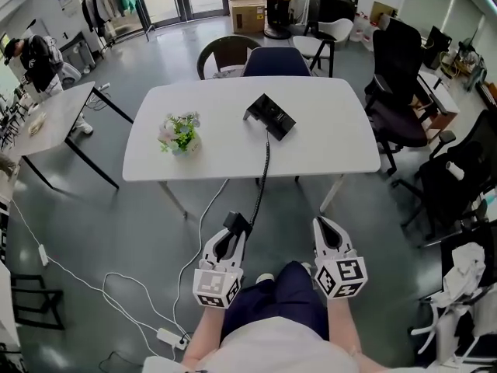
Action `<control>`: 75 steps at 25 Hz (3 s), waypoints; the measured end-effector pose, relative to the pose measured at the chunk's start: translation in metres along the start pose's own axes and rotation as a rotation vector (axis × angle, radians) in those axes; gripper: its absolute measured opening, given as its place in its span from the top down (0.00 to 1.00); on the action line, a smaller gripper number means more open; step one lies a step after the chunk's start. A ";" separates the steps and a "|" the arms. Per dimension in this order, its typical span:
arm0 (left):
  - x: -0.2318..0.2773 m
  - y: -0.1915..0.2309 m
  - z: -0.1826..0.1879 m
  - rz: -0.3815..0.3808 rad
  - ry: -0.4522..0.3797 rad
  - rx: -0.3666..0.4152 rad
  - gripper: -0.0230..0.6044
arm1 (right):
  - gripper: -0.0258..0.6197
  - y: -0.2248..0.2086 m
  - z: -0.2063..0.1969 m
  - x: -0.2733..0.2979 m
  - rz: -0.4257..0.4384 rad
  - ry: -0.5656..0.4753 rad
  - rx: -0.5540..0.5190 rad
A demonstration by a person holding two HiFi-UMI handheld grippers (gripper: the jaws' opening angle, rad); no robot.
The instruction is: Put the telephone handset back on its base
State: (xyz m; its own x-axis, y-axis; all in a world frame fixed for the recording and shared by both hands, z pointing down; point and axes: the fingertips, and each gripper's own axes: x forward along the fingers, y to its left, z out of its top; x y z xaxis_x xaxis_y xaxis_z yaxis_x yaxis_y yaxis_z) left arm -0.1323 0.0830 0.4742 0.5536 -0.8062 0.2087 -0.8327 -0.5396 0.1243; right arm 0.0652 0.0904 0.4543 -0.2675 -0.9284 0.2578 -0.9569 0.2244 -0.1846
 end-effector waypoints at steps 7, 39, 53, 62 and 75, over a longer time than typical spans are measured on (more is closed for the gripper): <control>0.009 -0.006 -0.004 -0.025 0.010 -0.004 0.83 | 0.90 -0.006 -0.011 0.002 -0.007 0.026 0.022; 0.159 0.047 0.032 0.013 -0.013 -0.082 0.83 | 0.90 -0.074 0.038 0.167 0.097 0.044 0.020; 0.230 0.058 0.057 -0.016 -0.038 -0.107 0.83 | 0.90 -0.115 0.062 0.219 0.090 0.040 0.035; 0.268 0.069 0.065 -0.006 -0.051 -0.122 0.83 | 0.90 -0.131 0.068 0.257 0.123 0.051 0.029; 0.298 0.059 0.075 -0.009 -0.114 -0.176 0.83 | 0.90 -0.139 0.063 0.284 0.190 0.063 0.036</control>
State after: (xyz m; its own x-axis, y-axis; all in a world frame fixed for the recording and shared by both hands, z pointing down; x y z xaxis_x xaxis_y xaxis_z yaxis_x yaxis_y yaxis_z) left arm -0.0157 -0.2071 0.4714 0.5509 -0.8289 0.0970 -0.8112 -0.5045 0.2955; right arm 0.1296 -0.2229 0.4934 -0.4501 -0.8499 0.2739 -0.8843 0.3817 -0.2688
